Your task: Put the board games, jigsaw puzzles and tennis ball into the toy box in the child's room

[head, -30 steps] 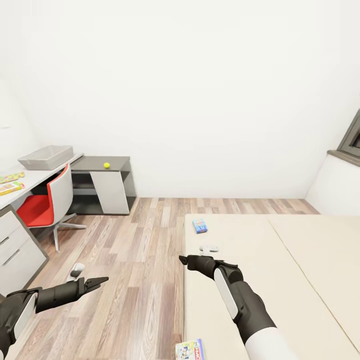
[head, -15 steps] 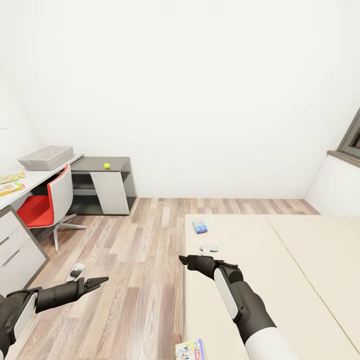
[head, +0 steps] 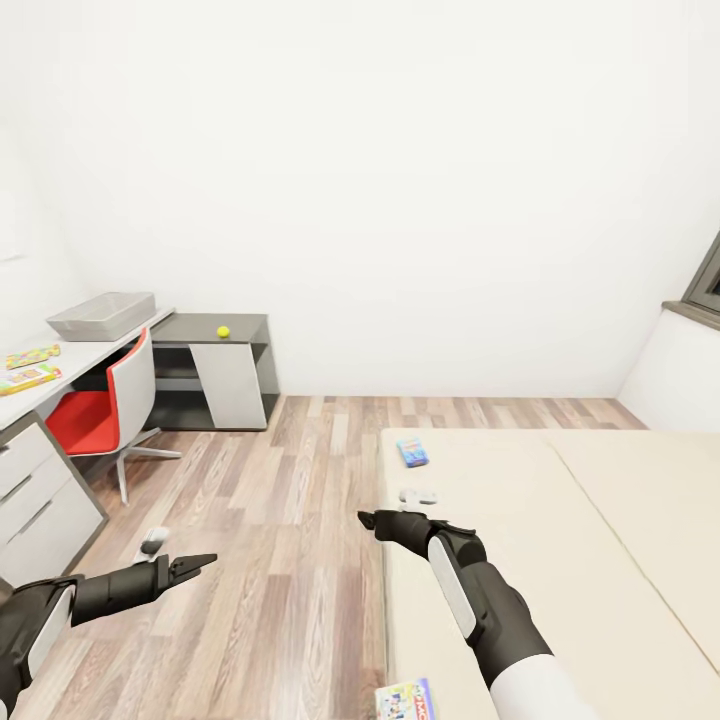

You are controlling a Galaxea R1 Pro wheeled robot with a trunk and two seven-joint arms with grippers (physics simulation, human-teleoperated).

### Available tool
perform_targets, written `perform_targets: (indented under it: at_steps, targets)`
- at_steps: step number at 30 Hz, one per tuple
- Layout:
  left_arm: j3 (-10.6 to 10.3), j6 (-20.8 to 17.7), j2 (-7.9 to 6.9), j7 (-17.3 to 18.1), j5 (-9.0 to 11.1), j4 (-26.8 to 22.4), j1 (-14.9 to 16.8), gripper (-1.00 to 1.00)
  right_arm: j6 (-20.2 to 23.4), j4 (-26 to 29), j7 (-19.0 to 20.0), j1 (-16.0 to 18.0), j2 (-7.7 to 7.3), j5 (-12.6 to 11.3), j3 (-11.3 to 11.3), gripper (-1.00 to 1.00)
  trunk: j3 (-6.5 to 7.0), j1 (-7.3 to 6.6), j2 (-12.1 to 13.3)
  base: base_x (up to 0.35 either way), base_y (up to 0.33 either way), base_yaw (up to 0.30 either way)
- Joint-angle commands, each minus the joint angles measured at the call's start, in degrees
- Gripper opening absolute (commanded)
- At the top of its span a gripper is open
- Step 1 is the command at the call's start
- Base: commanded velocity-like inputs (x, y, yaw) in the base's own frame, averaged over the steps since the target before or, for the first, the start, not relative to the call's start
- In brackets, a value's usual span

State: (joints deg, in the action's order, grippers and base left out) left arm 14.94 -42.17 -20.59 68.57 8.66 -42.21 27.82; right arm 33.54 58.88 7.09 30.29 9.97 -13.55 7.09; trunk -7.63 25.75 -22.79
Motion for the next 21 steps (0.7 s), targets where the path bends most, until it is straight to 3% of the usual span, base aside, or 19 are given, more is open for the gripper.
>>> perform_targets:
  at_steps: [1, 21]
  targets:
    - [0.0, -0.46, -0.01, 0.07, 0.22, 0.03, 0.04, 1.0, 0.3, 0.07, 0.11, 0.04, 0.02, 0.01, -0.06, 1.0, -0.13, 0.04, -0.13, 0.0, 0.249, 0.0]
    - [0.0, -0.46, -0.06, 0.07, 0.22, 0.03, 0.04, 1.0, 0.3, 0.08, 0.11, 0.03, 0.02, 0.08, -0.06, 1.0, -0.13, 0.04, -0.13, 0.0, 0.253, 0.0]
